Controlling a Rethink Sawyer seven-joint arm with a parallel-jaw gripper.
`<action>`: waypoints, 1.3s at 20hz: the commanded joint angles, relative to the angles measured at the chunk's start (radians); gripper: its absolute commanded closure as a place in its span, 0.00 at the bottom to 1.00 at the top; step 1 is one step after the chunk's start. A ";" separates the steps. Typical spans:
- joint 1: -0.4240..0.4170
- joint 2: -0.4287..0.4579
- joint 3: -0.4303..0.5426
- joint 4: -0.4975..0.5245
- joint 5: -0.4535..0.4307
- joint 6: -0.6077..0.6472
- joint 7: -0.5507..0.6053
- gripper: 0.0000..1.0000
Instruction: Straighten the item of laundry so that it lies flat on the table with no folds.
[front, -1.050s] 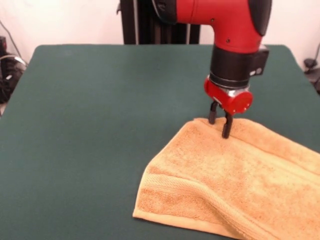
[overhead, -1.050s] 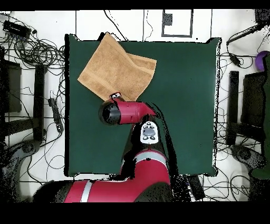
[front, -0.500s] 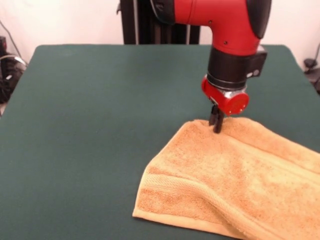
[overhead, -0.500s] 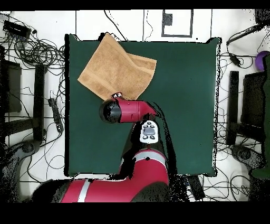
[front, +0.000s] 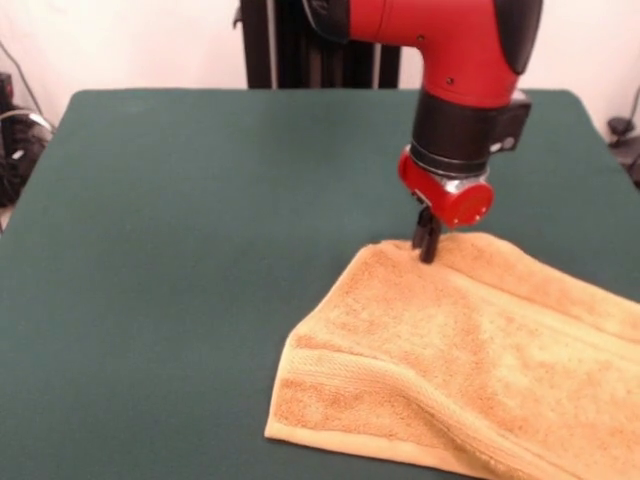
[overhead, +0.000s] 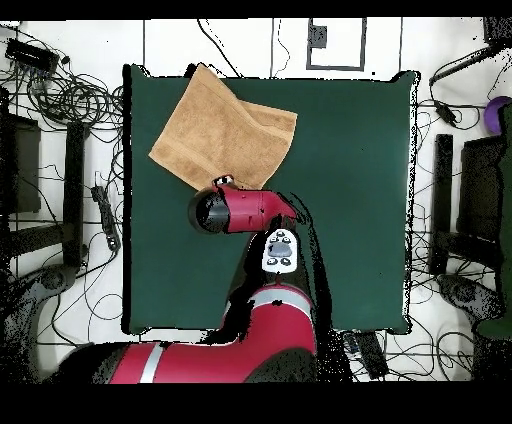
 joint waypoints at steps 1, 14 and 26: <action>-0.081 -0.042 0.045 0.131 -0.084 0.127 -0.139 1.00; -0.230 -0.195 0.107 0.293 -0.199 0.190 -0.202 1.00; -0.148 -0.048 0.013 0.197 -0.319 -0.039 -0.020 0.00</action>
